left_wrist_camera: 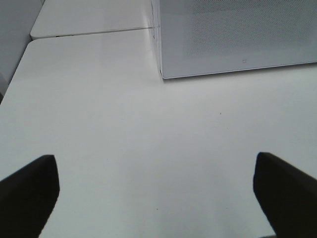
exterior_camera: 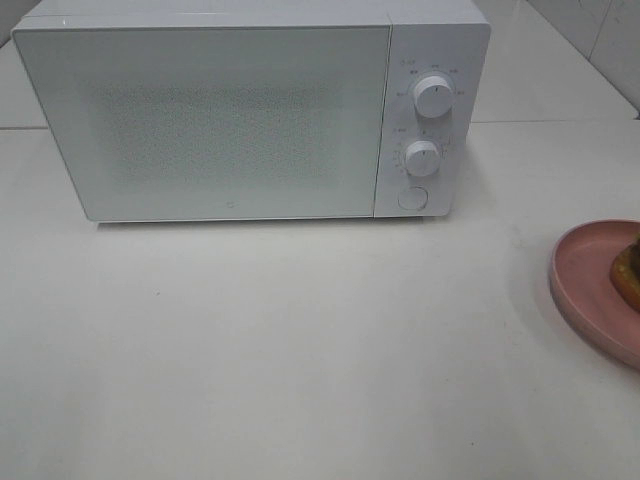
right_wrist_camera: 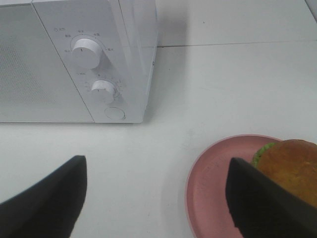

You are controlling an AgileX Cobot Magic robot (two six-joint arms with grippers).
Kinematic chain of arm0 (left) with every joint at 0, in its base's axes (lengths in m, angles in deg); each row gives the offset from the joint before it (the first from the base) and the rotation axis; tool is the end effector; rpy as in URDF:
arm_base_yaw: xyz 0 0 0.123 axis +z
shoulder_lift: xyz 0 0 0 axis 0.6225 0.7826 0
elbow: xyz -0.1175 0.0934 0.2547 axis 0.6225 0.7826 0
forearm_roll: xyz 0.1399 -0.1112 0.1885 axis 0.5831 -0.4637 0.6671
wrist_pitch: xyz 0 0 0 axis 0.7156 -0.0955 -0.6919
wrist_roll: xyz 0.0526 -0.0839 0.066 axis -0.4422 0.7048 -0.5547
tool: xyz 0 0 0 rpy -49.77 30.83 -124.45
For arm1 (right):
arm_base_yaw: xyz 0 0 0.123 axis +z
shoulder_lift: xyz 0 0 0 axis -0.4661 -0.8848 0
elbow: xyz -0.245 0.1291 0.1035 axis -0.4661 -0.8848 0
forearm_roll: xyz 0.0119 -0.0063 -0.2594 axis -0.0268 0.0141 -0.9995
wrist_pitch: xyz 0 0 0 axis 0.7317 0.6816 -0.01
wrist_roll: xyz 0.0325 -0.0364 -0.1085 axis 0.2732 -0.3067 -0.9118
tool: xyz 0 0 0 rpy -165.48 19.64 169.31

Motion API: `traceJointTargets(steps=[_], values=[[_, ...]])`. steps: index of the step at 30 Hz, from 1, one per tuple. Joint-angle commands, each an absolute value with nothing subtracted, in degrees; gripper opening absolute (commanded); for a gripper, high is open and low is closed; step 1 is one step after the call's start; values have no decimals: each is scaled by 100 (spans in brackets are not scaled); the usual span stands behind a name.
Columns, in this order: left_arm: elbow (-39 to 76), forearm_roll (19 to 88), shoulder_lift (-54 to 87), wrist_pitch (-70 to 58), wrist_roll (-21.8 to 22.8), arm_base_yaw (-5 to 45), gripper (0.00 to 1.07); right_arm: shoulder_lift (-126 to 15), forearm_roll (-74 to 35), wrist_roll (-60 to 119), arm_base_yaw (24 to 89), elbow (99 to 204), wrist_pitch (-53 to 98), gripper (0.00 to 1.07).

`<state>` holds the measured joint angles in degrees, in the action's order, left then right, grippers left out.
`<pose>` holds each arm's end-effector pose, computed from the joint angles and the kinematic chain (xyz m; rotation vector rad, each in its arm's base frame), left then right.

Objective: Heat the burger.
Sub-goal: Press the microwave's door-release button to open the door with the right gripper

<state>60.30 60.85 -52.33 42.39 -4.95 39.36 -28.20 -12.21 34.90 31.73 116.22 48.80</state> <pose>0.0166 -0.0130 0.2706 0.1516 2.0096 -0.0417 0.1701 0.0175 0.2965 0.0367 2.0365 0.1764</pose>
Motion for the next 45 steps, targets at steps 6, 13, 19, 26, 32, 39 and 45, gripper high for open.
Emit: traceJointTargets(steps=[6,13,19,26,32,39,45], values=[[6047,6056,-5376,4216,-443,3907,102,-3536,-1267,3484,3162,11662,4101,75],[6047,6056,-5376,4216,-443,3907,102,-4098,-1273,3484,3162,11662,3396,75],[6047,6056,-5376,4216,-443,3907,102,-4619,-1273,3484,3162,11662,2479,75],[6047,6056,-5376,4216,-443,3907,102,-5370,-1278,3484,3162,11588,875,75],[6047,6056,-5376,4216,-443,3907,102,-5937,-1284,3484,3162,11198,-689,75],[6047,6056,-5376,4216,-443,3907,102,-6504,-1273,3484,3190,10591,-2339,75],[6047,6056,-5376,4216,-443,3907,102,-6825,-568,2900,3872,10207,-3233,75]])
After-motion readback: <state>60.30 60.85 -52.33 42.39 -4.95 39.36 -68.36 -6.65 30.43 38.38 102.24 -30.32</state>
